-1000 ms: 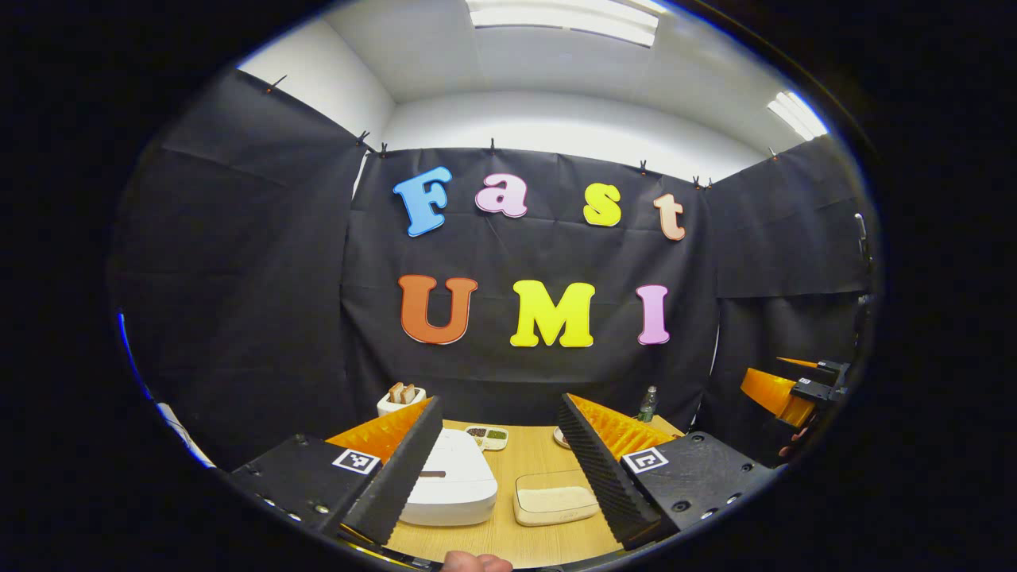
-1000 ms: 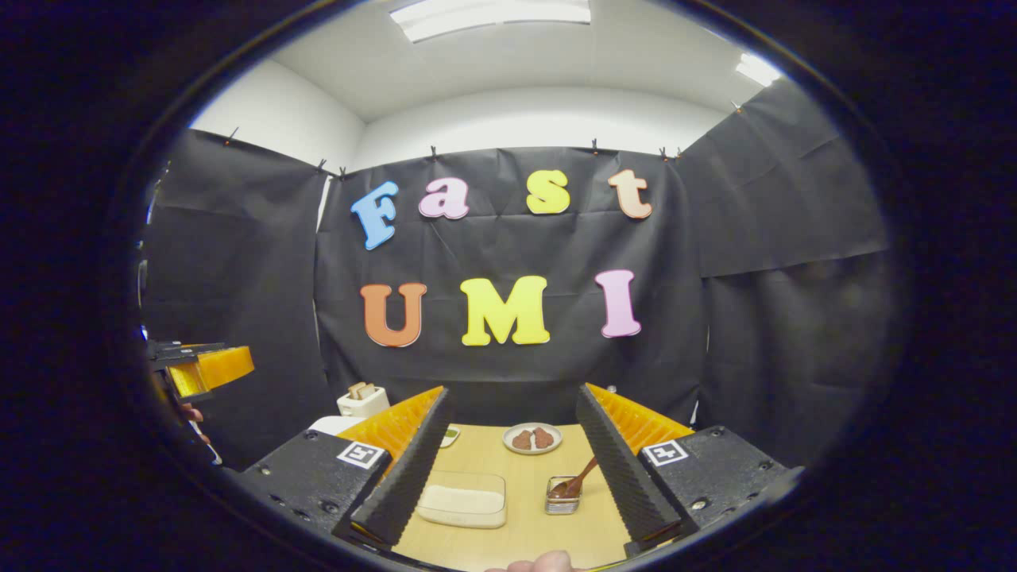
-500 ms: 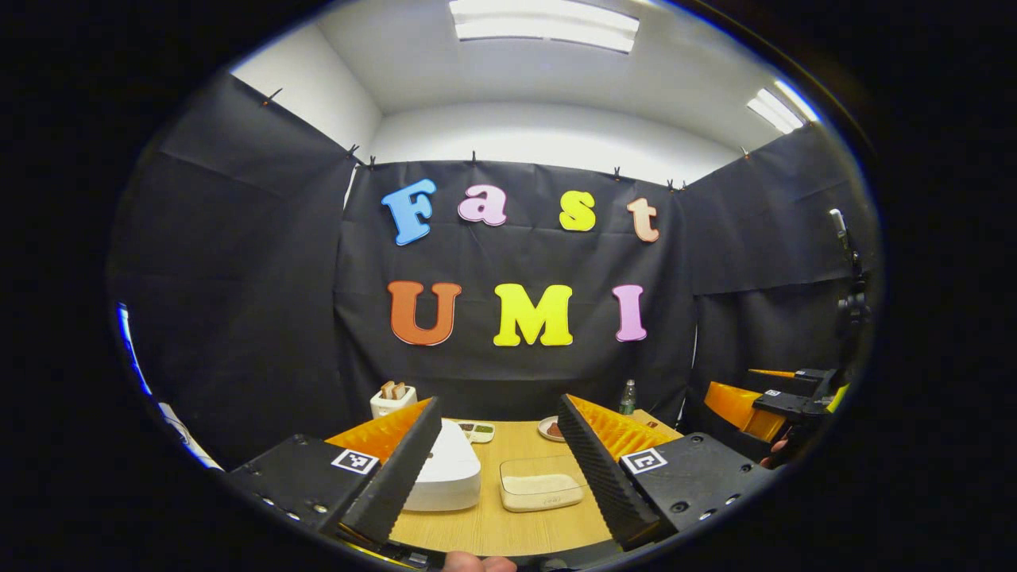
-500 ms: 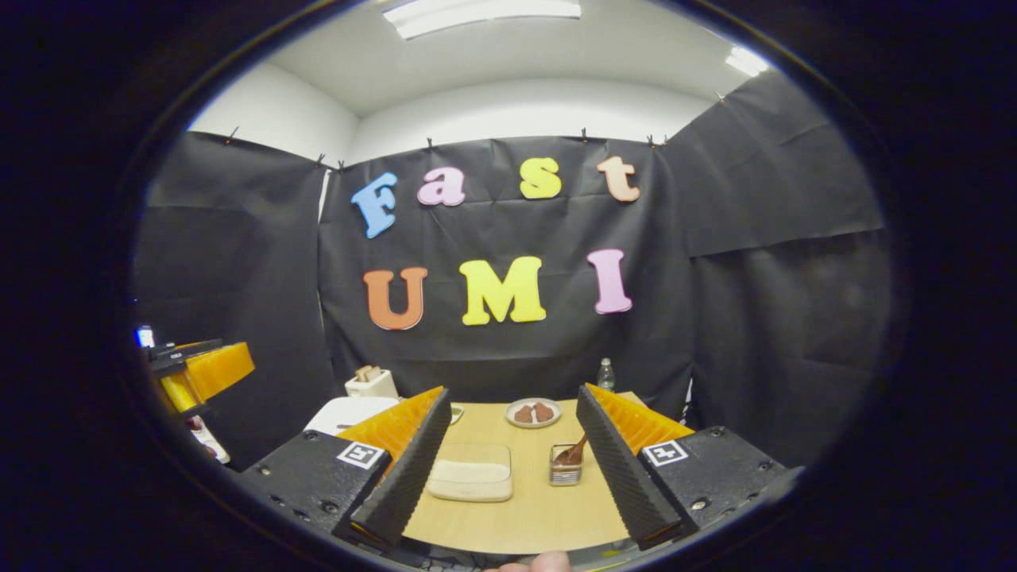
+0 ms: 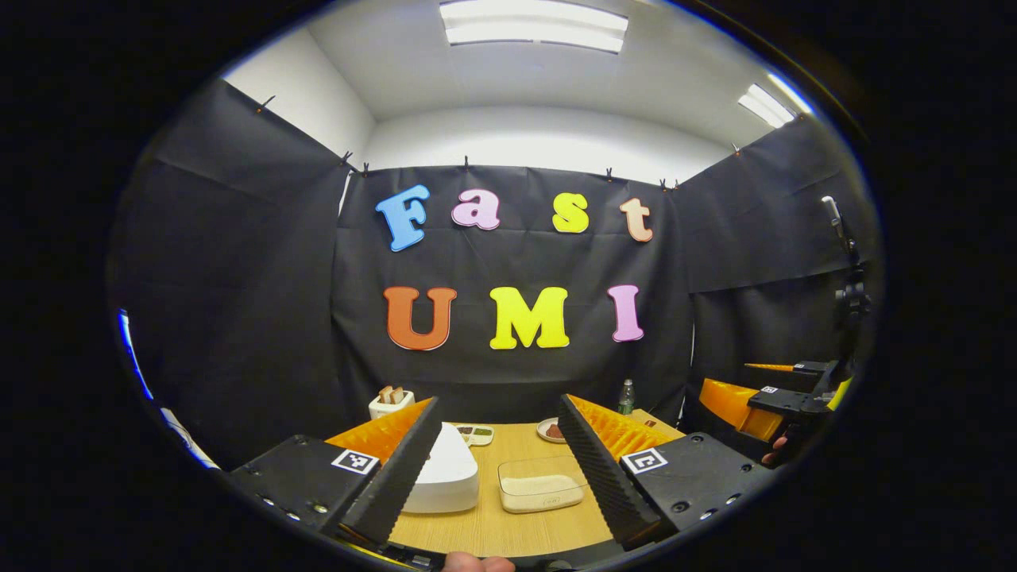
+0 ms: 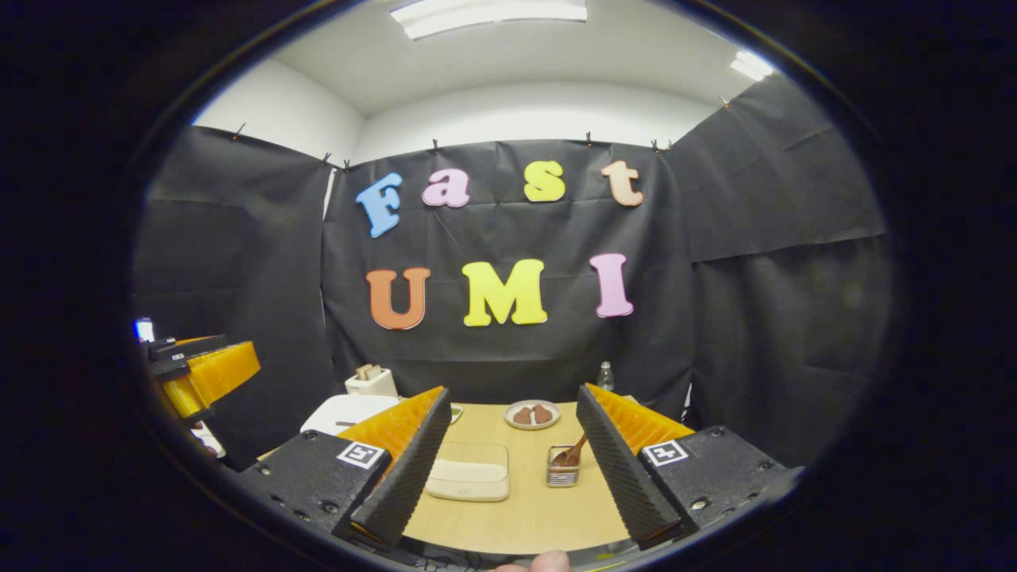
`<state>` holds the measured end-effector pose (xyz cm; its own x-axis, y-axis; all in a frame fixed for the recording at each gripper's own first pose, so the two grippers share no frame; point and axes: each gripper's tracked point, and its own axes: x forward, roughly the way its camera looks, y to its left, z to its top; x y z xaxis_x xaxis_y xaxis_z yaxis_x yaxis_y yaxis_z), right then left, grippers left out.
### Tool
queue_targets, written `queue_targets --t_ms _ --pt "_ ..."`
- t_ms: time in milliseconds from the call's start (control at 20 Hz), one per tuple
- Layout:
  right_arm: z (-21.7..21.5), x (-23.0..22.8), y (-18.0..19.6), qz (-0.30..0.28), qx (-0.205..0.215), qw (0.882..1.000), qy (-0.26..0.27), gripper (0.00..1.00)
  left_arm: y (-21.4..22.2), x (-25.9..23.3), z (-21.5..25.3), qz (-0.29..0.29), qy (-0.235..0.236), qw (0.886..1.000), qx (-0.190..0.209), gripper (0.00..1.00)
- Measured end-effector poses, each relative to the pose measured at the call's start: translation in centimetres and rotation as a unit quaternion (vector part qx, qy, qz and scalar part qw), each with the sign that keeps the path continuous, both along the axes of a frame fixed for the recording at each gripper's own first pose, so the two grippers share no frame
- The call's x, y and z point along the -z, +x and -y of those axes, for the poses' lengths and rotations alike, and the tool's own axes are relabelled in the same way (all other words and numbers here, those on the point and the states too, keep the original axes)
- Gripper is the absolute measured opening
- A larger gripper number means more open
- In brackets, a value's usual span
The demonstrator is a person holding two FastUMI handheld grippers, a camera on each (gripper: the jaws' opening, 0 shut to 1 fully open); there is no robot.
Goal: Close the left gripper, press the button to open the rice cooker; take a wooden spoon from the chopstick holder with the right hand, scoop a spoonful of rice and pour it into the rice cooker, then put the wooden spoon back into the chopstick holder.
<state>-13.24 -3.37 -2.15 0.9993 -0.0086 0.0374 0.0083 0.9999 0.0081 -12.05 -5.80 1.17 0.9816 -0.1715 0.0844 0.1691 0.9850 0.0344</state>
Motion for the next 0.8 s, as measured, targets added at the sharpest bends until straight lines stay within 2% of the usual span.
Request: queue_targets --t_ms 800 --pt "0.55 -0.53 0.42 0.003 -0.001 1.0 -0.004 0.99 0.79 0.93 -0.01 -0.017 -0.004 1.0 -0.007 0.96"
